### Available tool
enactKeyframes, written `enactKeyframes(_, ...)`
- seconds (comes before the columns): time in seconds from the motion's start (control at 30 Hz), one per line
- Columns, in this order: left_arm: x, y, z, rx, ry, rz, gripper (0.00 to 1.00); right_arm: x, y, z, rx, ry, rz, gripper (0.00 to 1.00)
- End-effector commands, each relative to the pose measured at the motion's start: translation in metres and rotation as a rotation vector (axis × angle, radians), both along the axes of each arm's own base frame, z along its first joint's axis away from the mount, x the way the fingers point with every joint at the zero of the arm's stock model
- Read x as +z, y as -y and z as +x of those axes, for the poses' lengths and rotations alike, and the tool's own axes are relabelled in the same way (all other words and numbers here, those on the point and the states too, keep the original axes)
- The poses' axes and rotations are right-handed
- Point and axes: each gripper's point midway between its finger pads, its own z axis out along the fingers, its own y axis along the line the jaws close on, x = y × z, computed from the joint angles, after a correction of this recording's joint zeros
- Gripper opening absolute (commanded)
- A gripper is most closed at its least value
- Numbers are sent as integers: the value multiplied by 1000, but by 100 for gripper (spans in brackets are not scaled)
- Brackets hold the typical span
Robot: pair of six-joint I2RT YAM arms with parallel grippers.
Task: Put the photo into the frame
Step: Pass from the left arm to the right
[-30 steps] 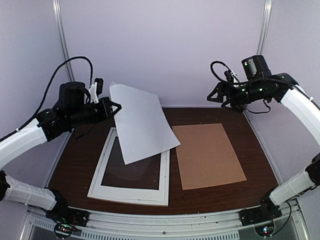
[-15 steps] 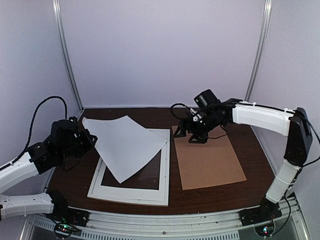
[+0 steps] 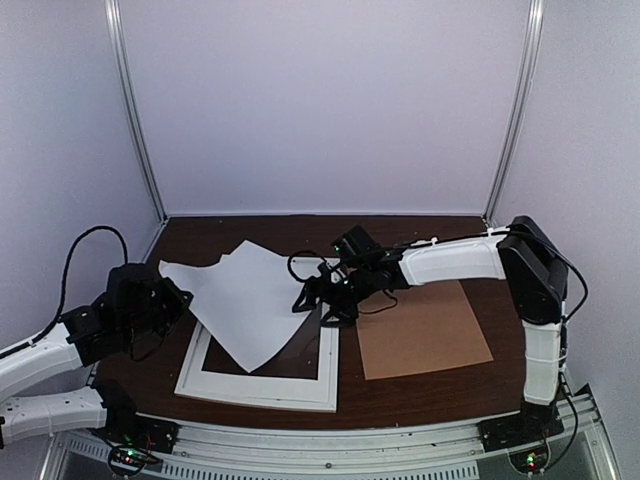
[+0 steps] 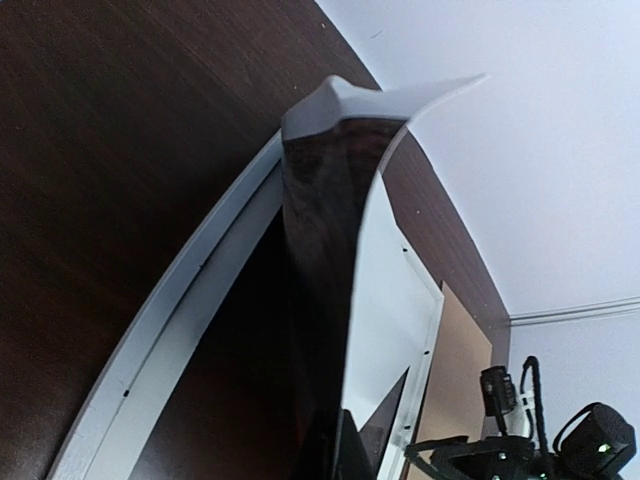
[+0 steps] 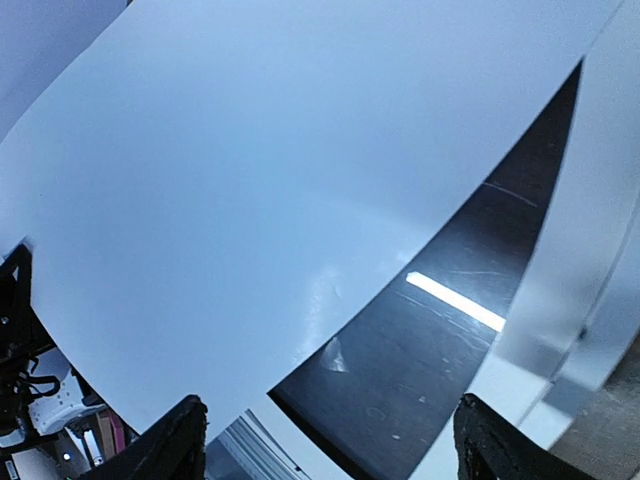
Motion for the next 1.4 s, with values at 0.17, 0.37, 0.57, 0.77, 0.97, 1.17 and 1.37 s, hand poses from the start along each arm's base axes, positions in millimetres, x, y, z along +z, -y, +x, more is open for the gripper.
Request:
enactKeyframes(0.17,46,13,14,38,113,-223,0,26,-54,-10,-3,-43,206,84)
enactKeyframes(0.37,72,6,15,59,171,-227,0,24,-63,-26,-14,-96,263,84)
enactKeyframes(0.57,90,12,16,22,197,-225,0,25,-69,-41,-4,-103,273,83)
enactKeyframes(0.77,112,21,16,-69,206,-106,0,26,-57,-41,-18,-76,243,83)
enactKeyframes(0.97,127,20,18,-55,260,-137,0,43,-58,-38,-63,-65,296,83)
enactKeyframes(1.17,120,30,23,-71,241,-183,0,52,-61,-30,-116,-60,336,84)
enactKeyframes(1.37,116,31,24,-59,238,-223,0,53,-71,-28,-160,-95,393,83)
